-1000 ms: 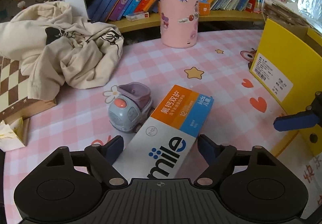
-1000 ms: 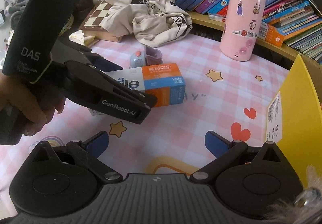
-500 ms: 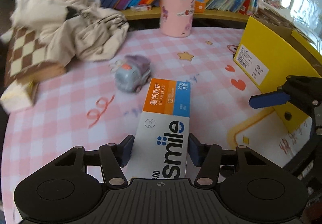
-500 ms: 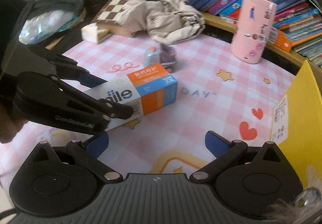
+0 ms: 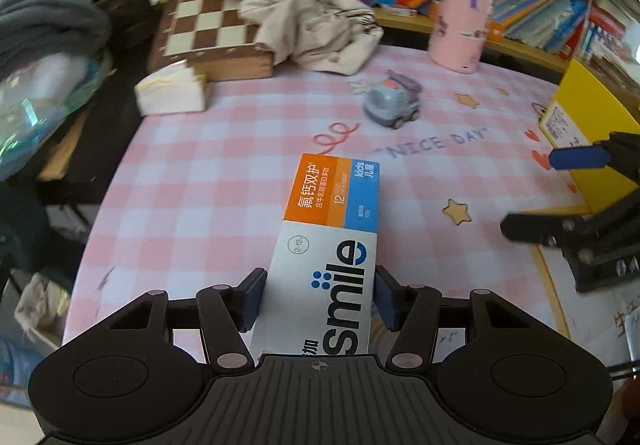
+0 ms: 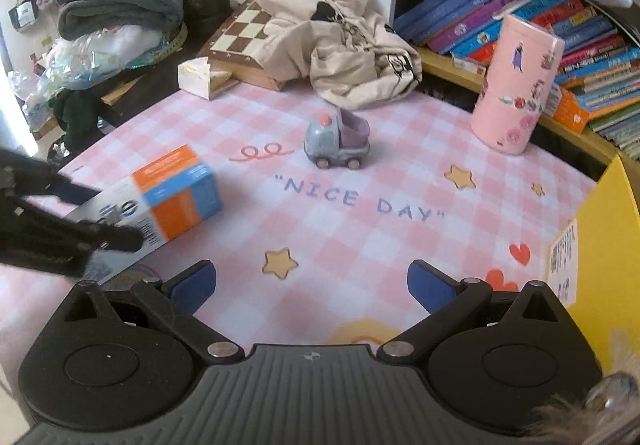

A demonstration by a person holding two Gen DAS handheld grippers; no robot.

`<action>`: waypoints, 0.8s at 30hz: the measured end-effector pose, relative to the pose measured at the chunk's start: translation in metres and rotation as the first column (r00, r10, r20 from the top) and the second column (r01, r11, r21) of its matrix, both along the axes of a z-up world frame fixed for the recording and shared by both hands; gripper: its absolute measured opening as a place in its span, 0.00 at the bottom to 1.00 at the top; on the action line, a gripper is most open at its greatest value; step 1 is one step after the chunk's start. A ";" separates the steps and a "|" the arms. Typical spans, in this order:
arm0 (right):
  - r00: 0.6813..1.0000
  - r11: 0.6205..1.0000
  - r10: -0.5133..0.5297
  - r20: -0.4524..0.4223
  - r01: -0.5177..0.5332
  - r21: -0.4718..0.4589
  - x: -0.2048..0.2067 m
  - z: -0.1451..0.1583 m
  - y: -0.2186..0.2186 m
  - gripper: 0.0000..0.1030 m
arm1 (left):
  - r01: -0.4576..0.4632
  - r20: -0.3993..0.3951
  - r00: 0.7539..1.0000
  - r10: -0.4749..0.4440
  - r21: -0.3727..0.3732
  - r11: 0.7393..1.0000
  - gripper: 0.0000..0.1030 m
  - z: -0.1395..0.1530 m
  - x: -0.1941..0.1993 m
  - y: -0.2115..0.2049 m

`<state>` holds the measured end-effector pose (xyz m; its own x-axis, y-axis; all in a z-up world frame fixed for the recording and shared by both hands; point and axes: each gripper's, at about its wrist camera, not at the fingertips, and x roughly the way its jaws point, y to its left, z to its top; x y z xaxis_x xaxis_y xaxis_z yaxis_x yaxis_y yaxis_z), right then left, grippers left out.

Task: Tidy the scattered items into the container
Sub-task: 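Grasp the grey toy car with the right tool while the left tool holds the usmile box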

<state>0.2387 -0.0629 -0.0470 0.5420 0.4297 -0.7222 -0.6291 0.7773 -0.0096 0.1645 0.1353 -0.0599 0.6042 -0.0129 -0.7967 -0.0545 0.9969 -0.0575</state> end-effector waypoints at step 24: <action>0.994 0.995 -0.091 0.066 0.089 0.033 0.079 -0.014 0.076 0.98 | -0.081 -0.006 0.997 0.081 0.005 0.997 0.61 -0.013 0.004 -0.002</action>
